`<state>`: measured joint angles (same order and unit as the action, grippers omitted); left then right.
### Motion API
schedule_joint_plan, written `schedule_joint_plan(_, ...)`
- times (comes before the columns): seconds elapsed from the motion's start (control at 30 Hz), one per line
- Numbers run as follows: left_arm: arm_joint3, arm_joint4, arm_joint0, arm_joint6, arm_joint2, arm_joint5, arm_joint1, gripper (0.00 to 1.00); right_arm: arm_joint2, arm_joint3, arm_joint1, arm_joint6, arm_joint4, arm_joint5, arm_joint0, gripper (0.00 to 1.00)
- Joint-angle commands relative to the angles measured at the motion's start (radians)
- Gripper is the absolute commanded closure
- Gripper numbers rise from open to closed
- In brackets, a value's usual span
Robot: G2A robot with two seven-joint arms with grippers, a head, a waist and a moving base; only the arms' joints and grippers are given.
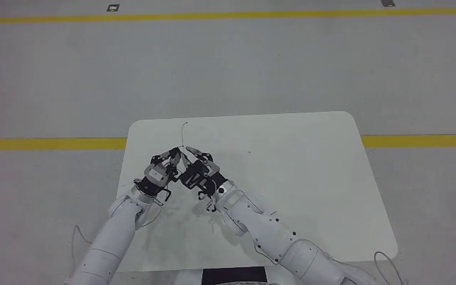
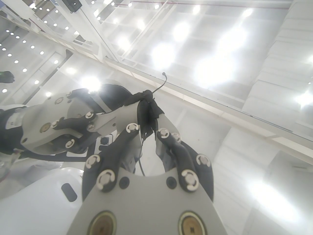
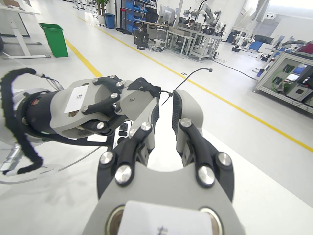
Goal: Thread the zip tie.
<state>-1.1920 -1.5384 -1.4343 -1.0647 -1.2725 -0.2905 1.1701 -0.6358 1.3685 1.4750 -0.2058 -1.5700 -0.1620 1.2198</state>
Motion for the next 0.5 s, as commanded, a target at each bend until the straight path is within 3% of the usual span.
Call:
schedule_joint_plan(0.0, 0.0, 0.0, 0.0, 0.0, 0.0, 0.0, 0.0, 1.0, 0.0, -0.003, 0.001, 0.002, 0.0, -0.001, -0.002, 0.85)
schedule_joint_plan(0.37, 0.0, 0.0, 0.0, 0.0, 0.0, 0.0, 0.0, 1.0, 0.004, -0.014, 0.008, 0.004, 0.0, -0.003, -0.009, 0.85)
schedule_joint_plan(0.47, 0.0, 0.0, 0.0, 0.0, 0.0, 0.0, 0.0, 1.0, 0.003, -0.019, 0.01, 0.001, 0.0, -0.004, -0.008, 0.89)
